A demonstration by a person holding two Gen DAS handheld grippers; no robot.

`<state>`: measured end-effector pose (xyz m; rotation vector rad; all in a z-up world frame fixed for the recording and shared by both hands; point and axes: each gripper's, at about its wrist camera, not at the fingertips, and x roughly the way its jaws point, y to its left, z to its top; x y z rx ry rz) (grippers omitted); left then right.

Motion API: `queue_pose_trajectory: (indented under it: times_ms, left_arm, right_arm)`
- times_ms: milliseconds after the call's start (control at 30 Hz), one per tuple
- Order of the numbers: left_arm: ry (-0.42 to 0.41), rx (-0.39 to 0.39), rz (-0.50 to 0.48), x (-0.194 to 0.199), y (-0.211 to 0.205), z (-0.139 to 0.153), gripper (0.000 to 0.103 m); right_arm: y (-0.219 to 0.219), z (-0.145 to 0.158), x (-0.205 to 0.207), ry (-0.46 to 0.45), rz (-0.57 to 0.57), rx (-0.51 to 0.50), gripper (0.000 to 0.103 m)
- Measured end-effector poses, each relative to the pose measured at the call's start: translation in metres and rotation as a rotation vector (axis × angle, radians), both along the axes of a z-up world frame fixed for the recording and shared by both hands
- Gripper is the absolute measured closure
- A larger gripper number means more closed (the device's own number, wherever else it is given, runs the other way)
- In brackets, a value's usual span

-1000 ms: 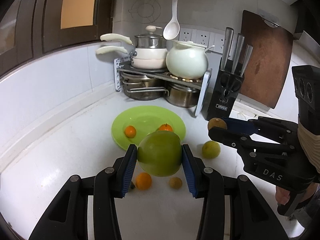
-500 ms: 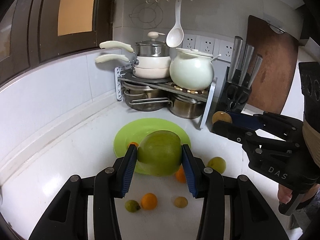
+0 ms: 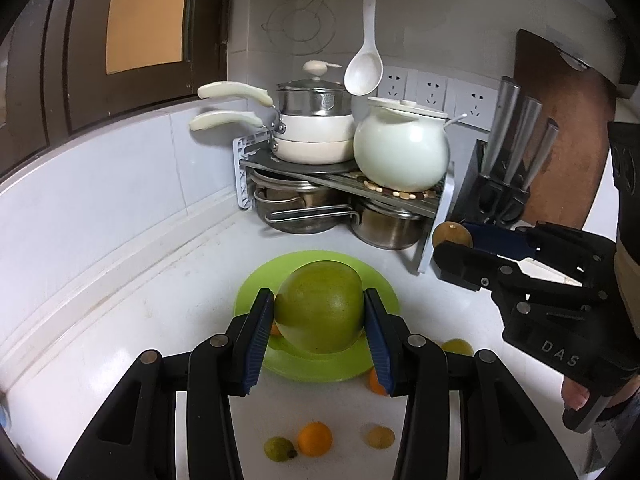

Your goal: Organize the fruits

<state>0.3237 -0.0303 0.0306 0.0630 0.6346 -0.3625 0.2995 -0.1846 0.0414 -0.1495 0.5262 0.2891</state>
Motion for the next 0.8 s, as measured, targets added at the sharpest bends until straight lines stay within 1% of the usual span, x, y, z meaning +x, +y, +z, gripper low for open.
queue_pose_trajectory:
  times_ms: [400, 633, 800]
  left_arm:
    - [0.041, 0.02, -0.025, 0.049, -0.001, -0.004, 0.059]
    - [0.09, 0.045, -0.046, 0.083, -0.001, -0.02, 0.059]
    - [0.134, 0.057, -0.051, 0.106, -0.001, -0.037, 0.059]
  right_arm:
    - [0.003, -0.01, 0.049, 0.057, -0.022, 0.004, 0.074]
    - [0.001, -0.027, 0.087, 0.129, -0.036, -0.003, 0.074]
    - [0.003, -0.047, 0.11, 0.191, -0.041, -0.024, 0.074]
